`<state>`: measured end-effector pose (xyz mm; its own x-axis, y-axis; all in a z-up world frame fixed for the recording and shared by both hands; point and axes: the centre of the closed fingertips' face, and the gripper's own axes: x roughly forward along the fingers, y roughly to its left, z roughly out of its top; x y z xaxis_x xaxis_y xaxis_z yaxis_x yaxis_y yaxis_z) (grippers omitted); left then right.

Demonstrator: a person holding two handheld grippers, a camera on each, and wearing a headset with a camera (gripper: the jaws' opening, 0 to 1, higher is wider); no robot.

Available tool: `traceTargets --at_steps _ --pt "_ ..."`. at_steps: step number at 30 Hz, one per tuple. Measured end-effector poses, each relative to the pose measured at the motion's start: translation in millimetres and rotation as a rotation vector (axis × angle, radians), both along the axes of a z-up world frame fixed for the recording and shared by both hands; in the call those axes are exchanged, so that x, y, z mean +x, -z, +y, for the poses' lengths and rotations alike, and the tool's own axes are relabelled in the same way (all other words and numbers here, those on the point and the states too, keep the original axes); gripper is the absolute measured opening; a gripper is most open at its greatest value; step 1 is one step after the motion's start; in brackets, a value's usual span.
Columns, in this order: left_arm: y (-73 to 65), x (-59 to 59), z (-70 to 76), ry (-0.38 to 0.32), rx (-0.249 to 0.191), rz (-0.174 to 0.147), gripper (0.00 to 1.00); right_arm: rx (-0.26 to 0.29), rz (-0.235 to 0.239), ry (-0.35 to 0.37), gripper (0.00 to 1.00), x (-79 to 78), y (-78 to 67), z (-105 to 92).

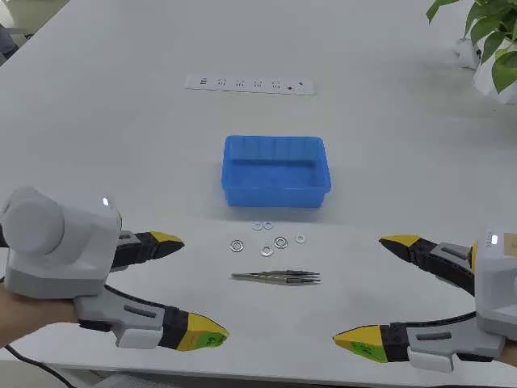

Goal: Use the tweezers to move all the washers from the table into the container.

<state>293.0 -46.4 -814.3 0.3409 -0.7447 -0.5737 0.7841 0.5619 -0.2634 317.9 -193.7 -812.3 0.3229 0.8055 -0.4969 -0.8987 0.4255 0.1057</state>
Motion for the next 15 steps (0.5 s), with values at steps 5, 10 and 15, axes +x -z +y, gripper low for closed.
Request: traceTargets --at_steps 5,10,15 --pt "1.2 -1.0 0.5 0.007 0.008 0.001 0.9 -0.002 0.001 0.005 0.92 -0.4 0.2 -0.8" --pt "4.2 -4.5 0.0 0.016 0.018 0.013 0.89 -0.005 0.0 0.0 0.92 -2.0 0.4 -0.9" --pt "4.7 -6.4 -0.3 0.016 0.019 0.015 0.89 -0.002 0.0 0.001 0.92 -2.0 -0.1 -0.9"
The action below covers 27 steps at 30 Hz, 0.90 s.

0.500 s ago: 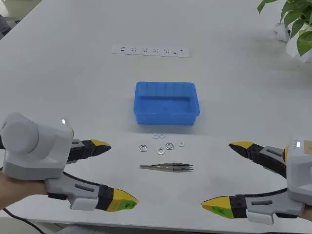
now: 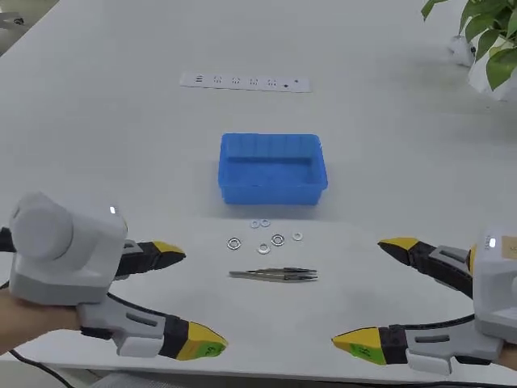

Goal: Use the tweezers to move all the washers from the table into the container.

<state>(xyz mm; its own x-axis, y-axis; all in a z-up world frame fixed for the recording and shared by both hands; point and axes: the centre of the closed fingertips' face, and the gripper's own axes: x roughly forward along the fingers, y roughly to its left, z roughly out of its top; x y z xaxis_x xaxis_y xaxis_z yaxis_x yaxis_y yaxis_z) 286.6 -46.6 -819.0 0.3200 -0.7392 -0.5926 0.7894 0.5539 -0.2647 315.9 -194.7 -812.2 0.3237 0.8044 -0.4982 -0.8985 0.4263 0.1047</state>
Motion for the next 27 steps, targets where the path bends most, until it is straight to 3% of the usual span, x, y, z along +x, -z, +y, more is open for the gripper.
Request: traceTargets --at_steps 27 --pt "0.2 8.2 4.7 -0.011 0.006 -0.029 0.9 -0.014 0.009 -0.008 0.91 4.9 4.4 -0.4"
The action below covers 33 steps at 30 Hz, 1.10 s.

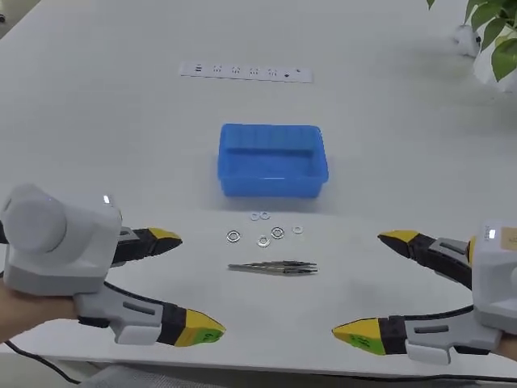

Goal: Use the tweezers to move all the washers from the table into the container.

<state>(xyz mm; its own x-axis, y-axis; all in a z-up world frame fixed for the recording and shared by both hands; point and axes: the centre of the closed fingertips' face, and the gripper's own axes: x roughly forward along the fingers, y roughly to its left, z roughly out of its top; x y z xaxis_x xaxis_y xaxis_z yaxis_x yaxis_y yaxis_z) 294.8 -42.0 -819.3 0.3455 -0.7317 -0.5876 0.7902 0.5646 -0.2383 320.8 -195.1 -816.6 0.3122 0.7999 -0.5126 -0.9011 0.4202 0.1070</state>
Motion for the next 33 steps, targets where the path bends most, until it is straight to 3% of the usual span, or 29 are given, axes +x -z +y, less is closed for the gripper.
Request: traceTargets --at_steps 23,33 --pt "4.3 6.7 -2.5 0.01 0.019 -0.026 0.88 -0.005 -0.001 -0.011 0.9 12.1 3.6 0.8" --pt "12.7 13.5 -10.9 0.039 0.031 -0.033 0.84 -0.011 -0.01 -0.027 0.83 21.7 6.3 12.2"
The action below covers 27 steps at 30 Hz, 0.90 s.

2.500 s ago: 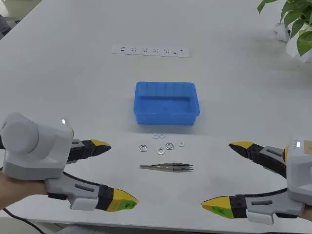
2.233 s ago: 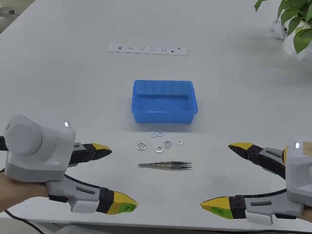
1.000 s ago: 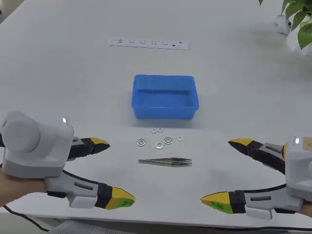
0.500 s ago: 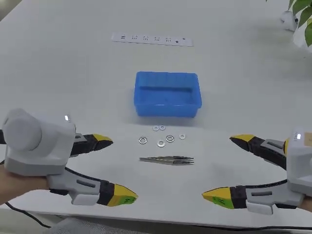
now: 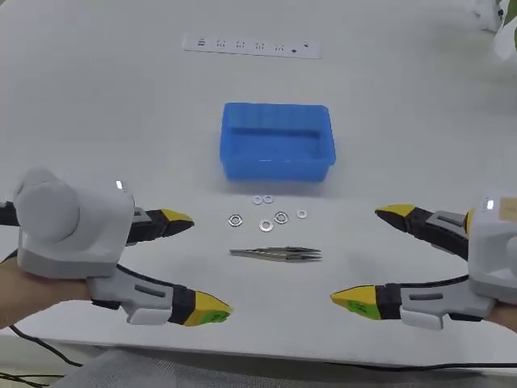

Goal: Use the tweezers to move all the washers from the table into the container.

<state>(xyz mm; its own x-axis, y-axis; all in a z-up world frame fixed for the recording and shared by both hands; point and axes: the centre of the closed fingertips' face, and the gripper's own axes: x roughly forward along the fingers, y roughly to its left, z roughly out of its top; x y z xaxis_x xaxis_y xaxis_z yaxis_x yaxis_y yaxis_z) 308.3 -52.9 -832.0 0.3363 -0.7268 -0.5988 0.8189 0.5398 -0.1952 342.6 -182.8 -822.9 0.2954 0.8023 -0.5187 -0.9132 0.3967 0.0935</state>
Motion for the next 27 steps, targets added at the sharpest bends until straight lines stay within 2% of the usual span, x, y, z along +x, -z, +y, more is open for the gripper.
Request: traceTargets --at_steps 6,8,9,13,17,23,27 --pt "4.1 6.4 -0.3 0.006 -0.011 -0.006 0.79 -0.018 -0.007 -0.043 0.77 2.9 5.1 9.3" --pt "3.5 9.4 -2.7 0.022 -0.032 -0.035 0.73 -0.023 0.004 -0.055 0.74 3.9 7.5 11.9" --pt "4.4 11.0 -3.4 0.019 -0.04 -0.036 0.71 -0.025 0.007 -0.06 0.73 4.4 8.7 13.6" --pt "15.0 19.2 -7.4 0.018 -0.045 -0.023 0.69 -0.048 0.022 -0.106 0.7 5.4 18.4 24.2" --pt "20.6 25.9 -15.0 0.026 -0.056 -0.013 0.62 -0.071 0.027 -0.158 0.62 5.4 25.7 36.6" --pt "32.3 25.2 -27.1 0.103 -0.02 -0.006 0.53 -0.101 0.028 -0.222 0.56 6.5 36.0 52.2" --pt "37.9 23.5 -30.4 0.131 0.002 -0.006 0.45 -0.146 0.03 -0.26 0.48 6.1 43.1 55.4"
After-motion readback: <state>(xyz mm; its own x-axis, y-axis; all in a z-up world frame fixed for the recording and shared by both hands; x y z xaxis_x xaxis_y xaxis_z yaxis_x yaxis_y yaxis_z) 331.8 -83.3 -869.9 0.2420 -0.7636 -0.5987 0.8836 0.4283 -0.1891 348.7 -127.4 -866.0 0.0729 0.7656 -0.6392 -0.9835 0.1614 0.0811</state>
